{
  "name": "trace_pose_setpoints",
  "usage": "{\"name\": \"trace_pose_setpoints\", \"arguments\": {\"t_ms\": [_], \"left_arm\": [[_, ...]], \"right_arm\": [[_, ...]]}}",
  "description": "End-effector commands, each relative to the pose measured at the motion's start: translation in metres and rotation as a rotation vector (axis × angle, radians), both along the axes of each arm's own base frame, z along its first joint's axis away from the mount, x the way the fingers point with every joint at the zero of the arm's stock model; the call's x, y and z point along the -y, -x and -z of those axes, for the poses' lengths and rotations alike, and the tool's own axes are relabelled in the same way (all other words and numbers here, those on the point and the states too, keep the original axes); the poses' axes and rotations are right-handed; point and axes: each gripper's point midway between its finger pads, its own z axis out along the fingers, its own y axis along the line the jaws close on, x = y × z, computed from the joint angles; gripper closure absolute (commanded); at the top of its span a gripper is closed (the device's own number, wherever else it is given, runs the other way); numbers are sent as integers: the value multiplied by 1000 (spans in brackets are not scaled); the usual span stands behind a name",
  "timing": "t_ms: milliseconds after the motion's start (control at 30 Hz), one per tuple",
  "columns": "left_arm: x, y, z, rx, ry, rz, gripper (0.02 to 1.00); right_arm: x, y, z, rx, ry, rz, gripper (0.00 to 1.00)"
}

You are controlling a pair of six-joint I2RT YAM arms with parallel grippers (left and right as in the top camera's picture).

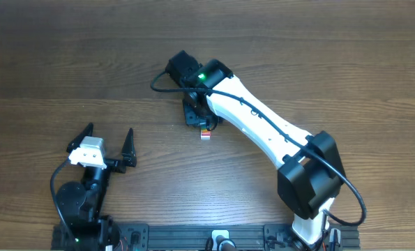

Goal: Stack Cubes

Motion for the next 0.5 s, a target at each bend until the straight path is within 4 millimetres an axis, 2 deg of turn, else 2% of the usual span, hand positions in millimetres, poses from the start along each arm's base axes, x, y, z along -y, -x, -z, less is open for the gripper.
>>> {"name": "trace_pose_setpoints", "arguments": {"t_ms": [33,200,267,433,500], "left_arm": [[2,0,1,3,-14,14,18],[2,0,1,4,-14,14,18],[2,0,1,4,-14,14,18],[2,0,1,4,-14,14,20],[2,0,1,4,-14,14,18]], "right_arm": [[-6,-3,5,-2,4,-10,726],[-6,-4,5,-1,2,-8,706],[-6,-4,5,-2,0,-9,660],[-6,-4,5,-2,0,-9,461],[-6,-4,5,-2,0,-9,426]]}}
